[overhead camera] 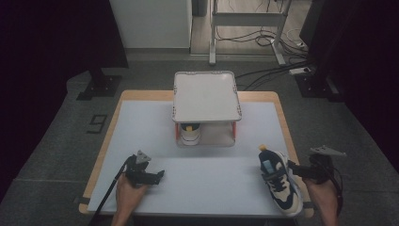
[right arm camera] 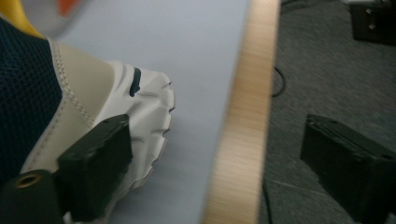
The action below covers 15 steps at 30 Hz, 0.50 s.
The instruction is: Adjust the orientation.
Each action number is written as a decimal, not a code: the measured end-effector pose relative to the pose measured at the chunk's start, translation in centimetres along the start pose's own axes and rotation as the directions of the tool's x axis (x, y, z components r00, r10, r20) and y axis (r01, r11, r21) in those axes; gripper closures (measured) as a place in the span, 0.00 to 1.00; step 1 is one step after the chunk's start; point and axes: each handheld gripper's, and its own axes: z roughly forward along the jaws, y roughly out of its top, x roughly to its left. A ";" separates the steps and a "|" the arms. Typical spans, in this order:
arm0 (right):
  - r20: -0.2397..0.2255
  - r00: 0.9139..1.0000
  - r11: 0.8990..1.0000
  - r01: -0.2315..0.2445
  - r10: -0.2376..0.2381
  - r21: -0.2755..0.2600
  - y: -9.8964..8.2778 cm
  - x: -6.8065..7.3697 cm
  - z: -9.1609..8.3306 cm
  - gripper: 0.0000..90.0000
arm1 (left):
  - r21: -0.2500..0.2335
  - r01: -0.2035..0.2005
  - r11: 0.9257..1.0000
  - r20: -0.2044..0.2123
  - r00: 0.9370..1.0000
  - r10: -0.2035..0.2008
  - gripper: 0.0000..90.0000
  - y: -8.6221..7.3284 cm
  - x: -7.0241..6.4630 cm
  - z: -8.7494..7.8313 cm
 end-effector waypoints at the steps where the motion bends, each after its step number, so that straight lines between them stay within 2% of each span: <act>1: 0.010 1.000 1.000 -0.002 0.002 0.009 -0.3 -0.4 0.1 0.13 | 0.000 0.001 1.000 0.000 1.000 -0.001 0.02 0.0 0.0 0.0; 3: 0.027 0.999 0.999 -0.020 0.019 0.026 -1.1 -1.3 0.7 0.17 | 0.000 0.000 1.000 0.000 1.000 0.000 0.02 0.0 0.0 0.0; 4: 0.020 0.999 0.999 -0.035 0.034 0.036 -1.6 -2.0 0.9 0.16 | 0.001 0.001 1.000 0.000 1.000 -0.001 0.02 0.0 0.0 0.0; 5: 0.002 0.998 0.997 -0.068 0.068 0.029 -2.1 -2.6 1.1 0.15 | 0.000 0.000 1.000 0.000 1.000 0.000 0.02 0.0 0.0 0.0; 6: 0.013 0.996 0.995 -0.089 0.088 0.034 -2.6 -3.2 1.2 0.16 | 0.000 0.001 1.000 0.000 1.000 -0.001 0.02 0.0 0.0 0.0; 8: 0.070 0.994 0.995 -0.089 0.086 0.044 -3.1 -3.7 0.9 0.17 | 0.000 0.000 1.000 0.000 1.000 0.000 0.02 0.0 0.0 0.0; 10: 0.054 0.993 0.994 -0.103 0.102 0.024 -3.3 -3.9 0.1 0.17 | 0.000 0.001 1.000 0.000 1.000 -0.001 0.02 0.0 0.0 0.0; 11: 0.056 0.994 0.995 -0.096 0.096 0.002 -3.3 -3.9 -0.9 0.14 | 0.001 0.001 1.000 0.000 1.000 -0.001 0.02 0.0 0.0 0.0; 13: 0.043 0.994 0.995 -0.098 0.099 -0.026 -3.2 -3.8 -2.1 0.14 | 0.001 0.001 1.000 0.001 1.000 -0.001 0.02 0.0 0.0 0.0; 15: 0.030 0.996 0.995 -0.079 0.081 -0.054 -2.8 -3.2 -3.6 0.14 | 0.001 0.000 1.000 0.000 1.000 0.000 0.02 0.0 0.0 0.0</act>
